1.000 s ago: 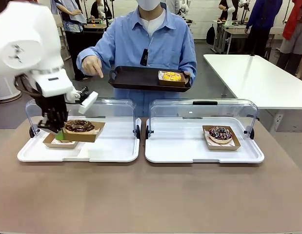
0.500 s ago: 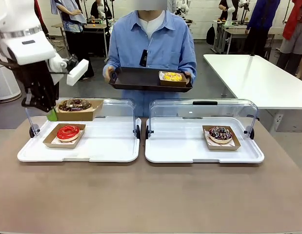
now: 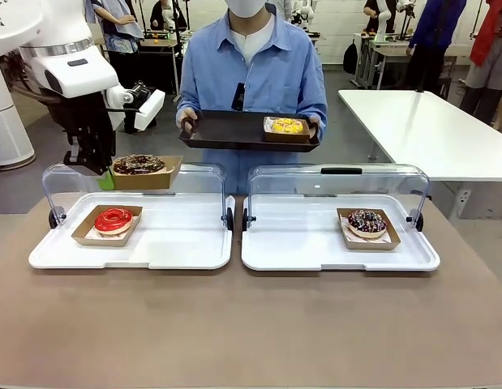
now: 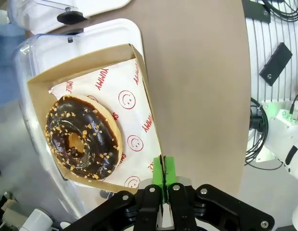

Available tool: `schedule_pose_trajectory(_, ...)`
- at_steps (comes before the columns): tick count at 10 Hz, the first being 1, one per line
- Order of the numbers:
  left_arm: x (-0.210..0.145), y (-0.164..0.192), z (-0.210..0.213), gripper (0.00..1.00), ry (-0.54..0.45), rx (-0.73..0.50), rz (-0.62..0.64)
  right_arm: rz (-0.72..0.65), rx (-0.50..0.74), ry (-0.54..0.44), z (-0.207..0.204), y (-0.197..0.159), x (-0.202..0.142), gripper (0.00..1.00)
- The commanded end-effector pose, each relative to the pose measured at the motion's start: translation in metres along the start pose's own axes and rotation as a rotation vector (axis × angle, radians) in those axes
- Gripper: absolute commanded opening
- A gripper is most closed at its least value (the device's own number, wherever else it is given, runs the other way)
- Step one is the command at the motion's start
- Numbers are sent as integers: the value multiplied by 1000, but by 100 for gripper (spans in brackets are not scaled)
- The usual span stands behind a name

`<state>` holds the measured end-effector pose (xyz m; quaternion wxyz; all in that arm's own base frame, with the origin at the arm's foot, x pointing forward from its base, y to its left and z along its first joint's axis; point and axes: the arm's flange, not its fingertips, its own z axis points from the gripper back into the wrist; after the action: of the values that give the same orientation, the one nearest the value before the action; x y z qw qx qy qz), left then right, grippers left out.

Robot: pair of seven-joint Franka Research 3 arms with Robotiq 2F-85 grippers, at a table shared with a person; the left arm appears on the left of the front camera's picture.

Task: Provide the desired donut to the person.
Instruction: Pick up and lift the Paper togo box containing the Donut pointed at by the person, then place the picked Paper togo box onto the Handle tray extended by the person.

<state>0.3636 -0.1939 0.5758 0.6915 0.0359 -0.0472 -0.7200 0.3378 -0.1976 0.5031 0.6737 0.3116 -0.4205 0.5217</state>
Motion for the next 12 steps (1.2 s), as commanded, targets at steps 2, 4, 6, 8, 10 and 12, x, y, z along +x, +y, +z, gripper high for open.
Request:
schedule_pose_trajectory(2, -1, -11, 10, 0, -4, 7, 0, 7, 8, 0, 2, 1, -1, 100)
schedule_pose_trajectory(4, -1, -11, 10, 0, -4, 7, 0, 7, 8, 0, 2, 1, -1, 100)
schedule_pose_trajectory(6, -1, -11, 10, 0, -4, 7, 0, 7, 8, 0, 2, 1, -1, 100)
schedule_pose_trajectory(8, -1, -11, 10, 0, -4, 7, 0, 7, 8, 0, 2, 1, -1, 100)
schedule_pose_trajectory(10, -1, -11, 10, 0, -4, 7, 0, 7, 8, 0, 2, 1, -1, 100)
schedule_pose_trajectory(12, -1, -11, 10, 0, -4, 7, 0, 7, 8, 0, 2, 1, -1, 100)
